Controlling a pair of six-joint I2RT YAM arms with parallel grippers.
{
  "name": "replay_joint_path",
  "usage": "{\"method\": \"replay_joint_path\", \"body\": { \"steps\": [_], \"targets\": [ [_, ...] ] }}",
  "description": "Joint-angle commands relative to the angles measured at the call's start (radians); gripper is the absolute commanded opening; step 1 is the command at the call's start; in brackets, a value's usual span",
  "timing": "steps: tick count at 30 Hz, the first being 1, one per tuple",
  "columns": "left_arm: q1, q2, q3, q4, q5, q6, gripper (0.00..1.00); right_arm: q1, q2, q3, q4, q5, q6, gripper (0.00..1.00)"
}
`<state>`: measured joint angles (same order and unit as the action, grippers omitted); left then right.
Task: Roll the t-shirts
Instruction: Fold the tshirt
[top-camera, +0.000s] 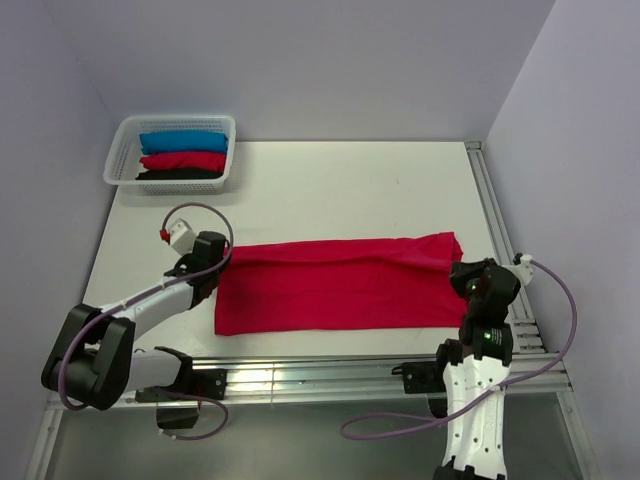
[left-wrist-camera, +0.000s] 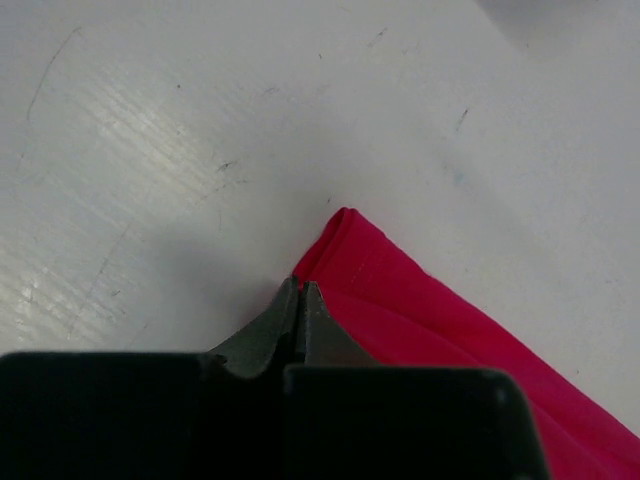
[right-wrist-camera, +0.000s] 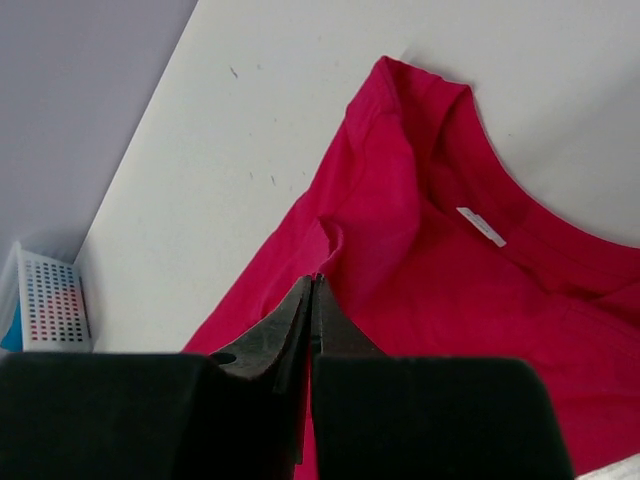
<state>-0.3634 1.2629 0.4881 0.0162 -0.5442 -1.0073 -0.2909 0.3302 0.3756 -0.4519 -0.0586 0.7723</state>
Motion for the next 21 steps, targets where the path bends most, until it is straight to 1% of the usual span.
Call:
{"method": "replay_joint_path", "body": {
  "steps": [1, 6, 9, 10, 12, 13, 14, 15, 17, 19, 20, 21],
  "targets": [
    [0.001, -0.04, -0.019, -0.005, 0.012, -0.014, 0.0, -0.007, -0.051, -0.014, -0.042, 0.052, 0.024, 0.05],
    [-0.02, -0.082, -0.034, -0.013, 0.0, -0.019, 0.01, -0.007, -0.1, -0.017, -0.074, 0.057, 0.028, 0.05],
    [-0.025, -0.092, -0.033, -0.051, -0.005, -0.024, 0.06, -0.007, -0.094, -0.024, -0.074, 0.042, 0.03, 0.07],
    [-0.026, -0.092, -0.031, -0.062, -0.005, -0.027, 0.1, -0.007, -0.086, -0.024, -0.082, 0.042, 0.031, 0.07],
    [-0.029, -0.095, -0.023, -0.079, -0.007, -0.036, 0.13, -0.007, -0.079, -0.026, -0.09, 0.042, 0.042, 0.07],
    [-0.031, -0.097, -0.02, -0.091, -0.02, -0.045, 0.19, -0.007, -0.079, -0.024, -0.097, 0.045, 0.044, 0.08],
    [-0.035, -0.1, -0.019, -0.102, -0.023, -0.051, 0.22, -0.007, -0.085, -0.023, -0.1, 0.045, 0.05, 0.09],
    [-0.039, -0.111, -0.02, -0.105, -0.023, -0.053, 0.25, -0.007, -0.089, -0.021, -0.099, 0.037, 0.05, 0.15],
    [-0.043, -0.123, -0.017, -0.127, -0.037, -0.065, 0.29, -0.007, -0.111, -0.011, -0.117, 0.051, 0.059, 0.36],
    [-0.046, -0.149, -0.016, -0.148, -0.048, -0.073, 0.34, -0.007, -0.126, 0.0, -0.128, 0.054, 0.061, 0.38],
    [-0.049, -0.158, -0.011, -0.16, -0.054, -0.082, 0.36, -0.007, -0.14, 0.005, -0.136, 0.057, 0.061, 0.41],
    [-0.048, -0.177, -0.008, -0.189, -0.06, -0.086, 0.43, -0.007, -0.148, 0.009, -0.139, 0.054, 0.059, 0.44]
  ]
}}
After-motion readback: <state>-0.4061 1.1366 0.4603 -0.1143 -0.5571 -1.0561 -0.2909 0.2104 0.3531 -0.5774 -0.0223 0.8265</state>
